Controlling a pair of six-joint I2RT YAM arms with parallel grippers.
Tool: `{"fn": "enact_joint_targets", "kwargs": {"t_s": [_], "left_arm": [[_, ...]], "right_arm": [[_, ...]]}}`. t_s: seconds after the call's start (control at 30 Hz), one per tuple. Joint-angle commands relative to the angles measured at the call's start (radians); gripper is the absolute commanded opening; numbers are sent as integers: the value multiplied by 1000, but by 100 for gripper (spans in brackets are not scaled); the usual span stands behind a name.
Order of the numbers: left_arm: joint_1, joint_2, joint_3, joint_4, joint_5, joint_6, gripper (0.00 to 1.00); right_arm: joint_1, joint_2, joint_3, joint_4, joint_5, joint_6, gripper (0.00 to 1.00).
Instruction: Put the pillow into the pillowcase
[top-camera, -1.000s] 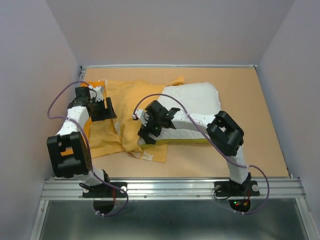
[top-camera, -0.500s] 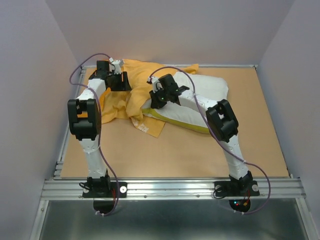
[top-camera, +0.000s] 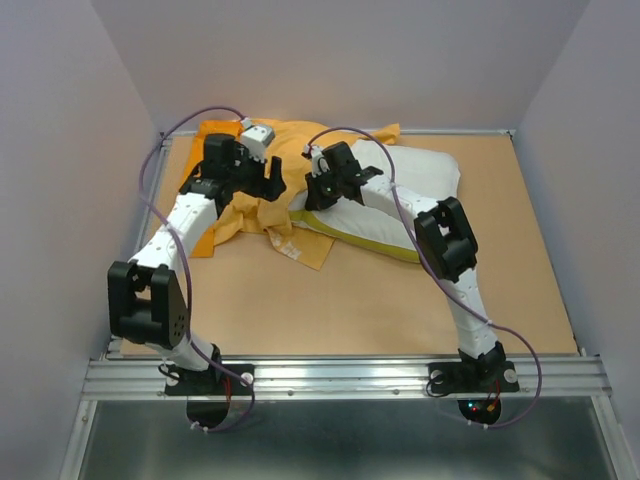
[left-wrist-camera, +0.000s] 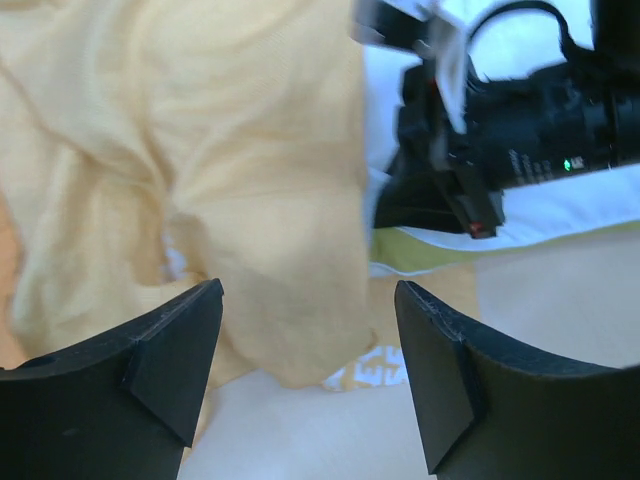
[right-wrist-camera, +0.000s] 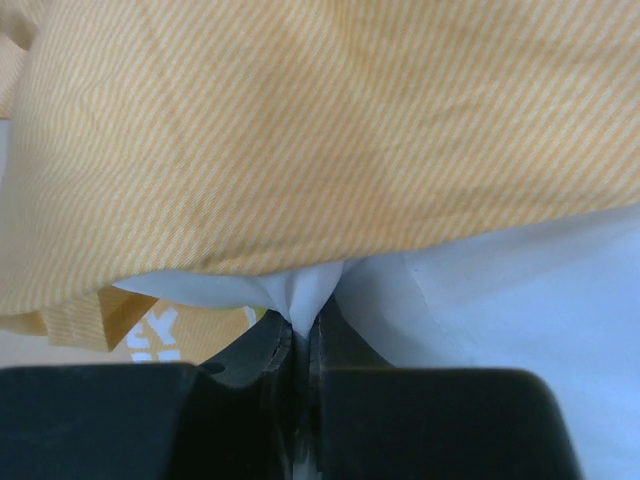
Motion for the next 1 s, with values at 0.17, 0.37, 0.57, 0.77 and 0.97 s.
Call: {"fn": "enact_joint_targets", "kwargs": {"t_s": [0.17, 0.37, 0.57, 0.77, 0.97], "left_arm": [[-154, 157, 0, 7, -215, -5, 68], [-220, 144, -13, -60, -81, 66, 23], [-367, 53, -44, -172, 286, 228, 0], [-361, 52, -66, -214, 409, 267, 0], [-238, -69, -78, -252, 150, 467, 56]], "right_arm": [[0, 17, 77, 16, -16, 79, 1], [-17, 33, 114, 19, -15, 143, 1], [-35, 77, 216, 20, -48, 261, 1], [-76, 79, 221, 63, -68, 413, 1], [-99, 96, 158, 88, -94, 410, 1]]}}
